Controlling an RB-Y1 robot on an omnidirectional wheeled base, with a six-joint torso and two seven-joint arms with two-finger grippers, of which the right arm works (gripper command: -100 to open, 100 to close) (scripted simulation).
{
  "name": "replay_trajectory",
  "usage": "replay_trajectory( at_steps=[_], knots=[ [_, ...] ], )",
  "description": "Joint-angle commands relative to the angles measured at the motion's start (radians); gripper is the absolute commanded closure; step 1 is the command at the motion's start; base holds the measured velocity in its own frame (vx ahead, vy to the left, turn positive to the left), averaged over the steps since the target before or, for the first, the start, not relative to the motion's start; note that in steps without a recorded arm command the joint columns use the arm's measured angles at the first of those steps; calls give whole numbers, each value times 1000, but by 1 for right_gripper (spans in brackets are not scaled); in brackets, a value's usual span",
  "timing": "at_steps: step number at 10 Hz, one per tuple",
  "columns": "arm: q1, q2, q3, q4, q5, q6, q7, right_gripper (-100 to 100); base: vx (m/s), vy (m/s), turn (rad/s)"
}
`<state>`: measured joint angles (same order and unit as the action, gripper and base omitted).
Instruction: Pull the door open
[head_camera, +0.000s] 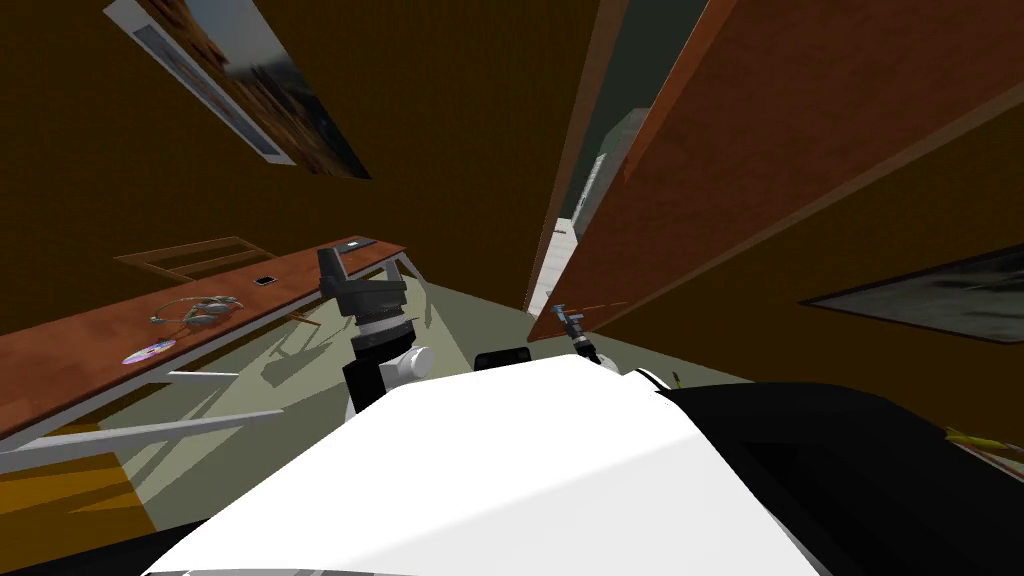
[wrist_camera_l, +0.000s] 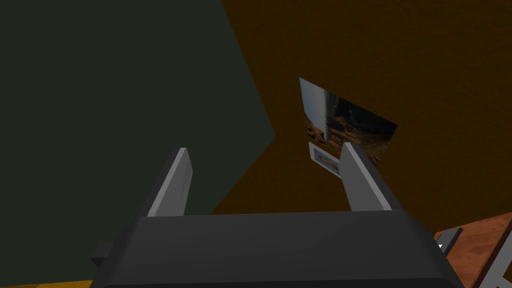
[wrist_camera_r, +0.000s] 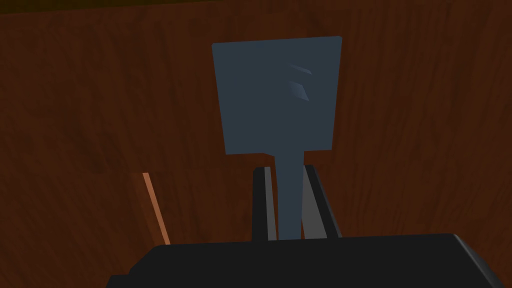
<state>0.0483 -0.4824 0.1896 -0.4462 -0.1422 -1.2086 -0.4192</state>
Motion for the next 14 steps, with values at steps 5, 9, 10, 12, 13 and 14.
replay_trajectory(
  at_steps=[5, 9, 10, 12, 13, 14],
  knots=[
    [48, -32, 22, 5, -8, -67, -21, 100, -193, -65, 164],
    [26, -12, 9, -14, -15, -12, 3, 100, -177, -61, 148],
    [16, -4, 3, -19, -19, 6, 12, 100, -206, -111, 210],
    [1, 7, -6, -26, -24, 34, 26, 100, -222, -81, 193],
    [-7, 13, -11, -29, -27, 49, 34, 100, -251, -87, 180],
    [-16, 19, -16, -33, -30, 64, 41, 100, -227, -92, 214]
  ],
)
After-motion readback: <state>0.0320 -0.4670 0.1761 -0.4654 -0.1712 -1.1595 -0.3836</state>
